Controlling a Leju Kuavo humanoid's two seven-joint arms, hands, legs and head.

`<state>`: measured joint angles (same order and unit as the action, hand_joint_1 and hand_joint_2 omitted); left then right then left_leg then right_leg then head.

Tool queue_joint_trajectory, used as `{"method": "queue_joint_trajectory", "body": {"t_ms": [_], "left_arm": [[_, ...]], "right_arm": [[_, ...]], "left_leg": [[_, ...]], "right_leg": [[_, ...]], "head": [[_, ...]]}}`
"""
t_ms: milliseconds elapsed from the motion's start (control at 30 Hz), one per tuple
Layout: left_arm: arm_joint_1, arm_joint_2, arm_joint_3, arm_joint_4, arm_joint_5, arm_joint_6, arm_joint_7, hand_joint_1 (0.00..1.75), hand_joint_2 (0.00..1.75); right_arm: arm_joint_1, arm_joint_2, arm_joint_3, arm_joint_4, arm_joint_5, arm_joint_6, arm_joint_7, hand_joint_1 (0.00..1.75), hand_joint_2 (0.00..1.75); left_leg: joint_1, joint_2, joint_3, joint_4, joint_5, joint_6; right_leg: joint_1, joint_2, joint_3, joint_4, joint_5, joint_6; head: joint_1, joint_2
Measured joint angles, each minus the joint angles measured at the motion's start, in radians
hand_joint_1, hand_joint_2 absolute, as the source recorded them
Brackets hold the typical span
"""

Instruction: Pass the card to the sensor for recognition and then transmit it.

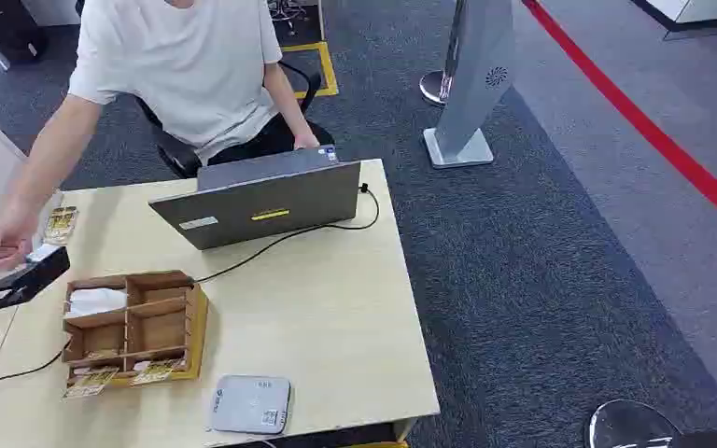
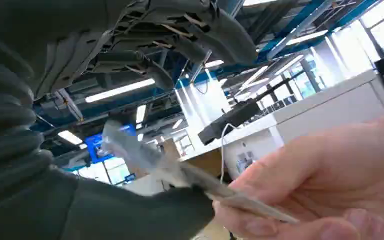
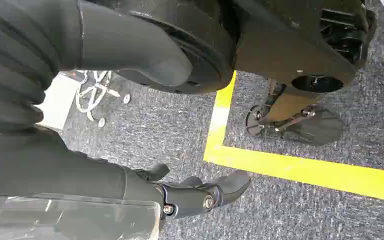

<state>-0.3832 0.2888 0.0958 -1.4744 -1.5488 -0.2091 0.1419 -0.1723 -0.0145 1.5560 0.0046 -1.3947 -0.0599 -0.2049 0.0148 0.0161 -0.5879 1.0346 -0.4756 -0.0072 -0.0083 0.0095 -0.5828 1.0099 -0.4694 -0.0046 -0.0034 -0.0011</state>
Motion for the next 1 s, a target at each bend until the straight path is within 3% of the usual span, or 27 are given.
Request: {"method": "queue_joint_trajectory", "body": {"t_ms": [667,1000], "left_arm": [[-0.004,-0.012,-0.002,0.005,0.0,-0.009,0.006,1.75,1.75],[-0.003,-0.041,-0.002,0.004,0.0,-0.005,-0.04,1.75,1.75]], "right_arm": [[0.001,0.0,0.0,0.0,-0.001,-0.002,0.0,0.0,1.75],[0.003,0.0,0.0,0.0,-0.001,-0.002,0.002,0.0,1.75]], "left_leg": [[0.0,0.0,0.0,0.0,0.0,0.0],[0.0,0.0,0.0,0.0,0.0,0.0]], "right_leg": [[0.0,0.0,0.0,0.0,0.0,0.0],[0.0,0.0,0.0,0.0,0.0,0.0]], "head": [[0.0,0.0],[0.0,0.0]]}}
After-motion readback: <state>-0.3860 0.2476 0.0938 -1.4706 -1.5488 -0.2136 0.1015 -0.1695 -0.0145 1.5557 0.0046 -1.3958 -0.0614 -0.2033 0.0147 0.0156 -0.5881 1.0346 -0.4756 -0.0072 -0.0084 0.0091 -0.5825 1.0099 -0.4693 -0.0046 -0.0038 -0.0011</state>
